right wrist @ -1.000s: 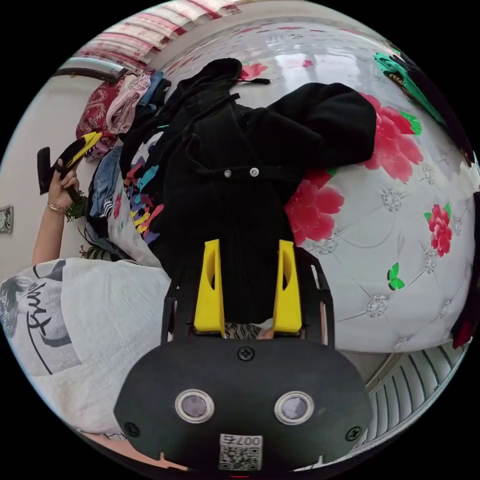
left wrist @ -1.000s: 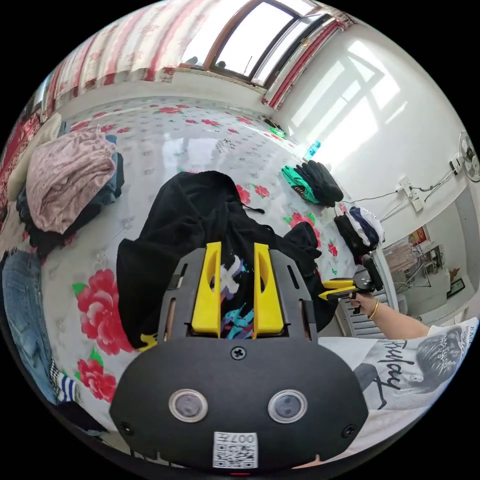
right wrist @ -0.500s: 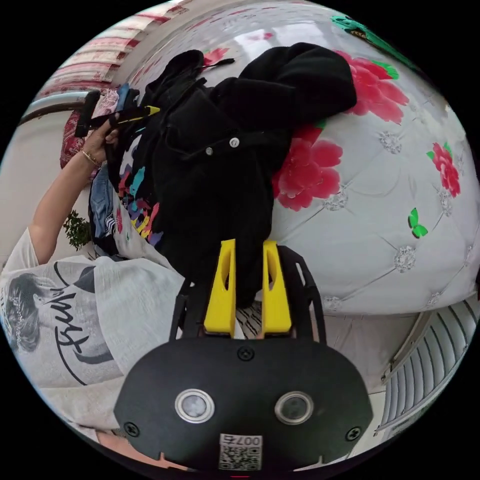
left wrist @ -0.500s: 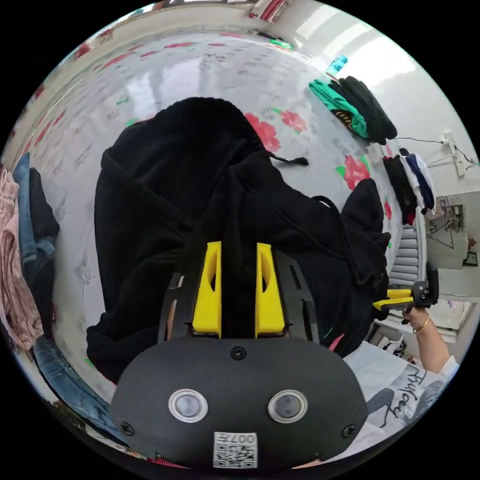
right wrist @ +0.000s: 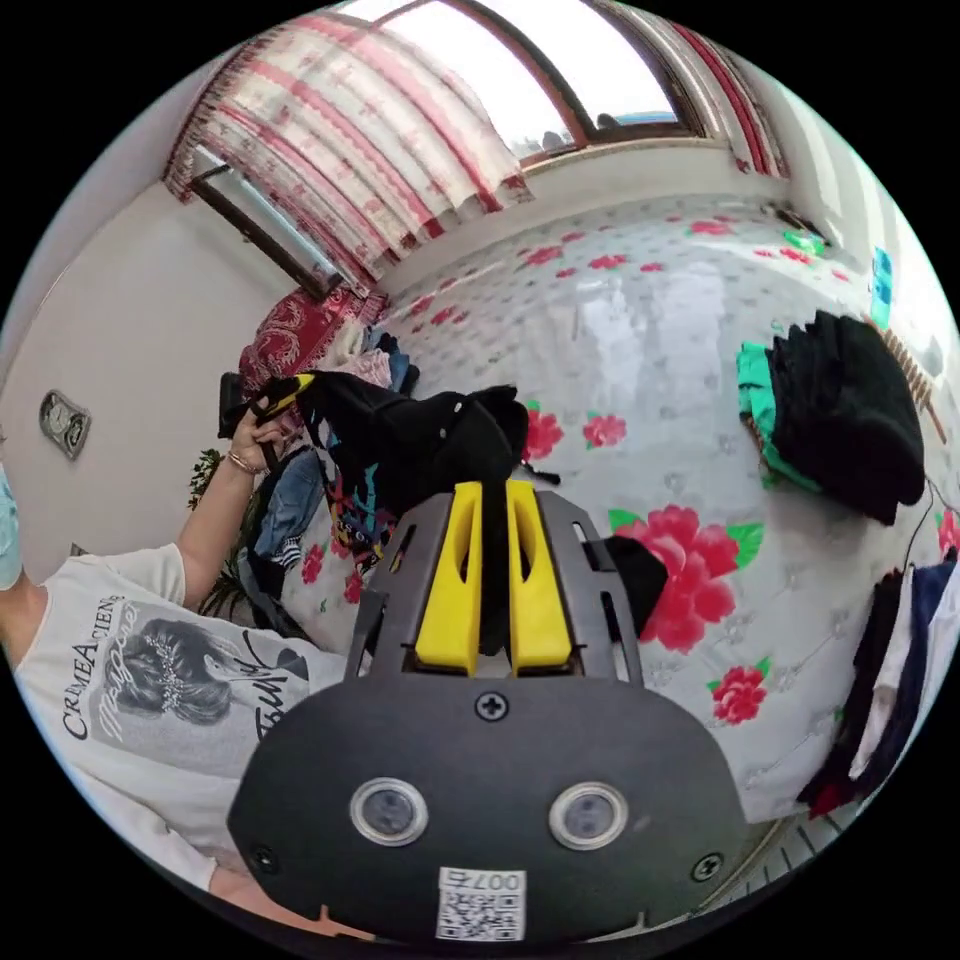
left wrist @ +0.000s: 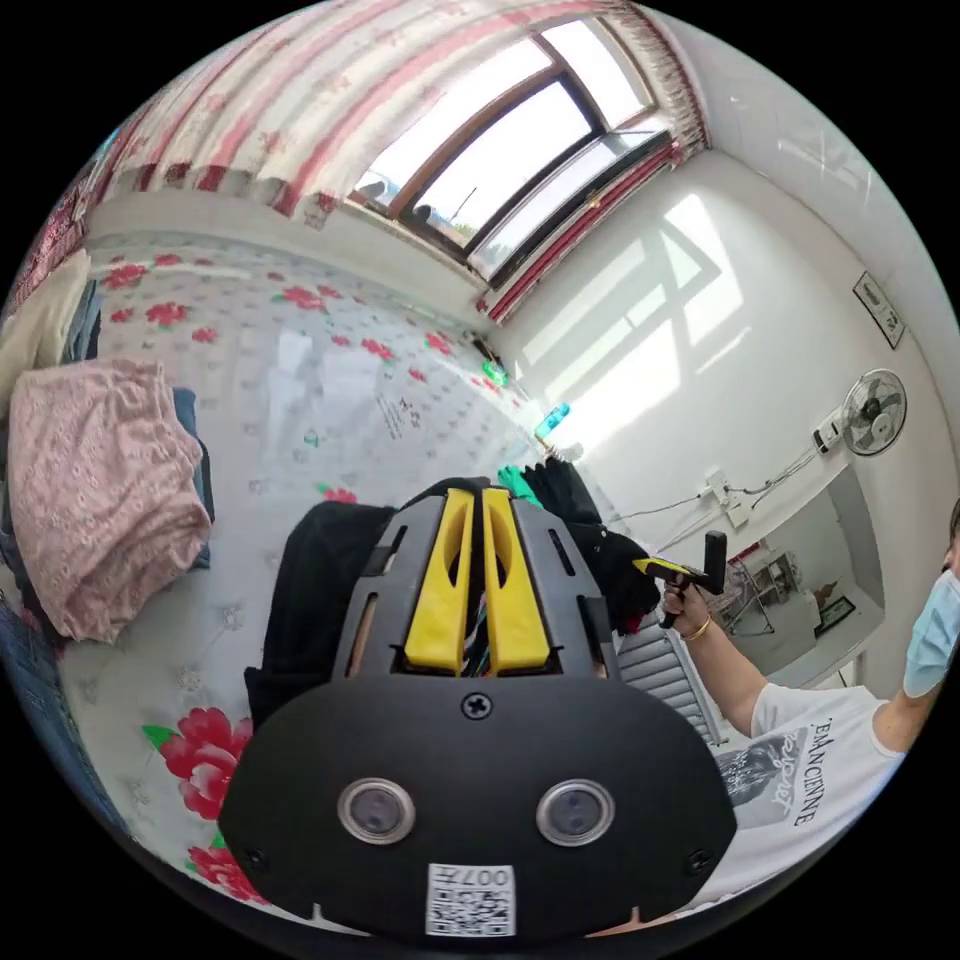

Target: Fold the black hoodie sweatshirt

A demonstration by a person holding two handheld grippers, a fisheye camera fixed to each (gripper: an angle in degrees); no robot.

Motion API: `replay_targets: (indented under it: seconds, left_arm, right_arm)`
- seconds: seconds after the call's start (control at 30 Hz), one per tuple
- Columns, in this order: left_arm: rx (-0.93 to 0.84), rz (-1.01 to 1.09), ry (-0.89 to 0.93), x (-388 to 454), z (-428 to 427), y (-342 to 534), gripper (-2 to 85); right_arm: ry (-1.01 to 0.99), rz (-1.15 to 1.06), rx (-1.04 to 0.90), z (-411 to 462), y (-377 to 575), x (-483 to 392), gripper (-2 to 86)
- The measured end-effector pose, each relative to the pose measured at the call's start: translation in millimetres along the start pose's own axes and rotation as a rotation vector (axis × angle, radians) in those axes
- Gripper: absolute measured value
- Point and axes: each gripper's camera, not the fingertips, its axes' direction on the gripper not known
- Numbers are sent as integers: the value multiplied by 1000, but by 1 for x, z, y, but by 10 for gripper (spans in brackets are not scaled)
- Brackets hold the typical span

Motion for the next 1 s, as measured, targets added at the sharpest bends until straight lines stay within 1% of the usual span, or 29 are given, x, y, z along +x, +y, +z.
replay_targets:
  seconds: [0.03, 0.07, 0.1, 0.13, 0.17, 0.2, 0.27, 0.3, 0.37, 0.43, 0.5, 0.53, 0.6, 0.63, 0.67, 0.7, 0.73, 0.77, 0.83, 0.87, 0.9, 1.0]
  left_arm:
    - [72, 33, 7, 22, -38, -12, -10]
    - [150, 85, 3, 48, -80, -20, -10]
    - [184, 113, 0, 63, -101, -22, -10]
    - [258, 168, -10, 92, -143, -23, -10]
    - [327, 223, -27, 121, -183, -19, -9]
    - [359, 251, -37, 134, -202, -15, -9]
    - [488, 369, -56, 182, -267, 15, -9]
    - [513, 395, -54, 191, -279, 25, -9]
    - [570, 482, -59, 216, -311, 72, -9]
    - [554, 501, -82, 220, -316, 110, -9]
    - [494, 484, -119, 211, -307, 152, -9]
    - [436, 445, -138, 197, -294, 183, -9]
    - [322, 336, -182, 163, -263, 238, -9]
    - [212, 206, -240, 134, -235, 281, -9]
    - [91, 43, -289, 100, -203, 331, -9]
    - [33, -43, -305, 84, -187, 358, -9]
    - [-31, -250, -296, 53, -163, 412, -10]
    - [-13, -413, -211, 30, -149, 463, -10]
    - [-13, -581, -134, 12, -139, 514, -10]
    - [-5, -587, -146, 15, -143, 529, -10]
    - [1, -570, -155, 18, -148, 531, -10]
    - [-41, -400, -247, 44, -180, 516, -9]
  right_arm:
    - [5, -45, 42, -13, -14, -12, 33]
    - [23, -140, 133, -42, -37, -40, 31]
    - [40, -242, 233, -74, -52, -71, 31]
    - [53, -290, 285, -91, -56, -87, 30]
    - [78, -379, 393, -124, -58, -117, 30]
    - [100, -460, 488, -155, -54, -144, 30]
    - [115, -573, 597, -193, -38, -175, 30]
    - [110, -642, 635, -210, -24, -190, 31]
    - [89, -721, 644, -225, 3, -202, 31]
    - [49, -762, 609, -224, 32, -202, 31]
    - [1, -749, 477, -196, 73, -185, 31]
    - [-2, -734, 434, -185, 84, -179, 30]
    - [10, -638, 210, -124, 129, -148, 27]
    - [14, -595, 146, -105, 141, -138, 27]
    - [12, -491, -4, -63, 165, -118, 25]
    - [-4, -385, -150, -20, 191, -97, 23]
    - [-15, -337, -212, 0, 205, -87, 22]
    - [-38, -251, -322, 35, 233, -71, 21]
    - [-87, -185, -442, 70, 263, -56, 19]
    - [-87, -180, -523, 85, 275, -53, 19]
    - [-80, -220, -556, 87, 281, -56, 19]
    - [-70, -332, -536, 64, 278, -65, 22]
